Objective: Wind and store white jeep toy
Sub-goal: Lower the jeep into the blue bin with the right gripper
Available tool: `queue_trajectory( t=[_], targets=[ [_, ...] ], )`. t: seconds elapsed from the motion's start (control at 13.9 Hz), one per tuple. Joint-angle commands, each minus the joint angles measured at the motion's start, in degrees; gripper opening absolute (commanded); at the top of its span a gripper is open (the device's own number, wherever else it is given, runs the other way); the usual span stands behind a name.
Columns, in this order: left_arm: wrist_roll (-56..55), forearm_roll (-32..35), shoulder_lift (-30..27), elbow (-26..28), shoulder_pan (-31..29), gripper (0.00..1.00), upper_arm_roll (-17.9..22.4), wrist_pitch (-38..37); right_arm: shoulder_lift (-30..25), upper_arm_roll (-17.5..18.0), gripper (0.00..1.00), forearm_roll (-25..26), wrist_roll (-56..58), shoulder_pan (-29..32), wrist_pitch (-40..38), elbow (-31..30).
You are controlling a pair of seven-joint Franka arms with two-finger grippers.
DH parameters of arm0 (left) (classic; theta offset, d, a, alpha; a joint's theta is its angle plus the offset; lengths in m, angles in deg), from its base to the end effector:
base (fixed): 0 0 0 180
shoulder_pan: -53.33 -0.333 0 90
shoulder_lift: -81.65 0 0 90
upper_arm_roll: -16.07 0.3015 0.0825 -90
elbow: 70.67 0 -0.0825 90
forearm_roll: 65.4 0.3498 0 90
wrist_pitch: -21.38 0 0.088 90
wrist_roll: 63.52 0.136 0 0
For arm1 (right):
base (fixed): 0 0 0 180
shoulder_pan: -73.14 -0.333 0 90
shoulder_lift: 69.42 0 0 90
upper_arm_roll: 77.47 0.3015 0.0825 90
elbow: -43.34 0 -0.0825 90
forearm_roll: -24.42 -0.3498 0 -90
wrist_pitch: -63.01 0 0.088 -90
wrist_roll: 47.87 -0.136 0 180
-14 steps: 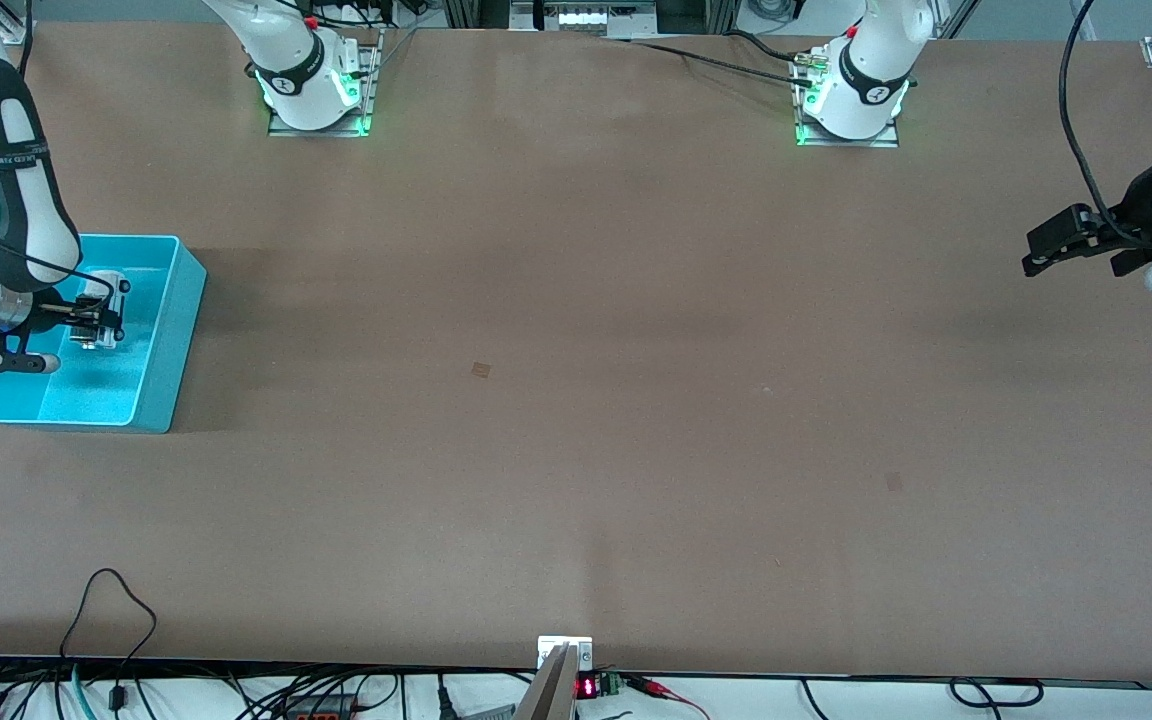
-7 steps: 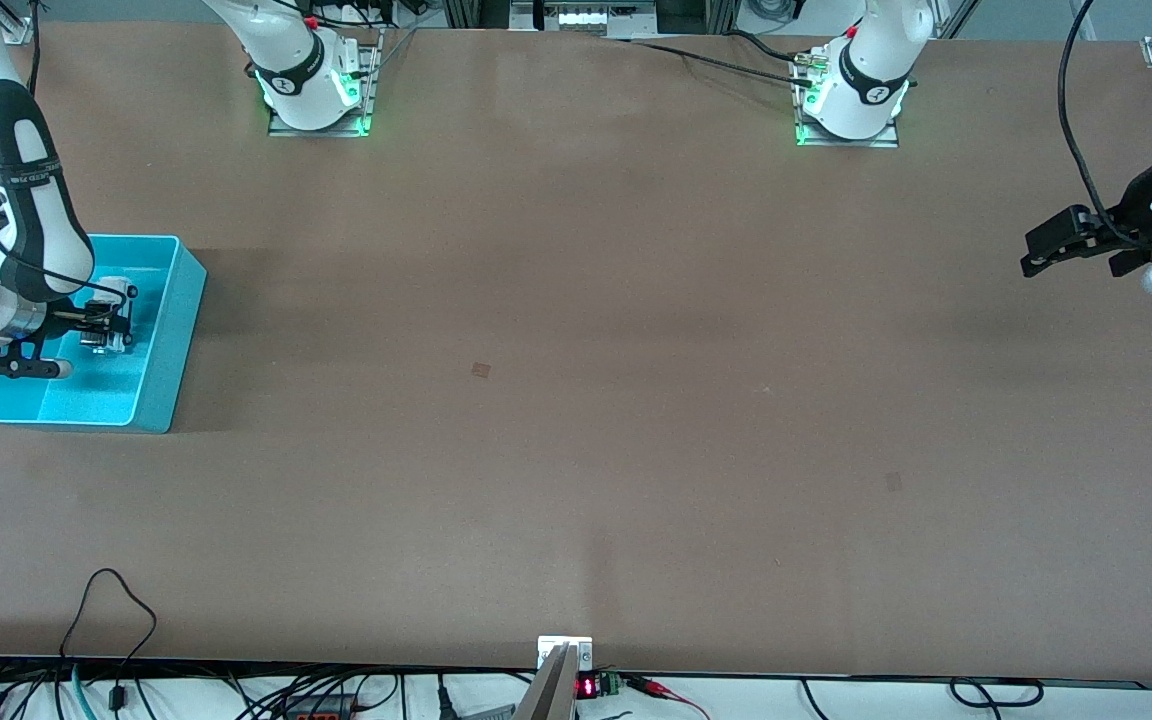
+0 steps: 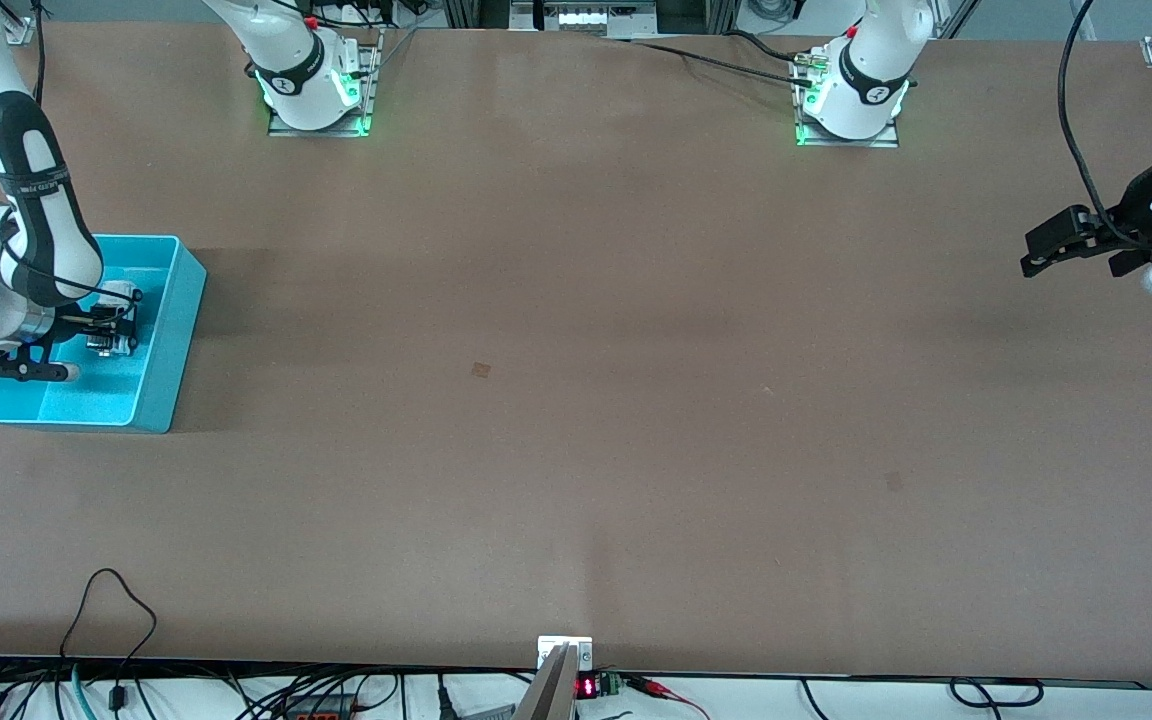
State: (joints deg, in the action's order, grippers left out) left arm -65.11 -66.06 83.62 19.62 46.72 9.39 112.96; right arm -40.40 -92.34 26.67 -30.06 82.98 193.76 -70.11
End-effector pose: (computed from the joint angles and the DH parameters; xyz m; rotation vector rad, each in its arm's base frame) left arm 0.5319 -0.0012 0.5632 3.1259 0.0421 -0.0185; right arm 0.5059 -0.2355 0.1878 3.0436 -0.1103 -0.3559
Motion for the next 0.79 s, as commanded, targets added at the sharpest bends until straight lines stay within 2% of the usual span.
queue_trajectory(
  t=[0.0, 0.43, 0.58, 0.65, 0.72],
  targets=[
    [1.4, -0.7, -0.5, 0.1, -0.1, 1.00, 0.2, 0.2, 0.2, 0.9, 0.07, -0.2, 0.6, 1.1, 0.0, 0.9],
    [0.8, -0.7, -0.6, 0.1, -0.2, 1.00, 0.2, 0.1, 0.8, 1.0, 0.10, -0.3, 0.6, 1.1, 0.5, 0.9],
    [0.7, -0.7, -0.6, 0.1, -0.2, 1.00, 0.2, 0.1, 1.0, 0.9, 0.18, -0.3, 0.6, 1.1, 0.6, 0.9],
    [0.7, -0.7, -0.6, 0.1, -0.2, 1.00, 0.2, 0.1, 1.0, 1.0, 0.29, -0.3, 0.6, 1.1, 0.6, 0.9],
    [0.7, -0.7, -0.6, 0.1, -0.2, 1.00, 0.2, 0.1, 1.0, 1.0, 0.32, -0.2, 0.7, 1.1, 0.5, 0.9]
  ],
)
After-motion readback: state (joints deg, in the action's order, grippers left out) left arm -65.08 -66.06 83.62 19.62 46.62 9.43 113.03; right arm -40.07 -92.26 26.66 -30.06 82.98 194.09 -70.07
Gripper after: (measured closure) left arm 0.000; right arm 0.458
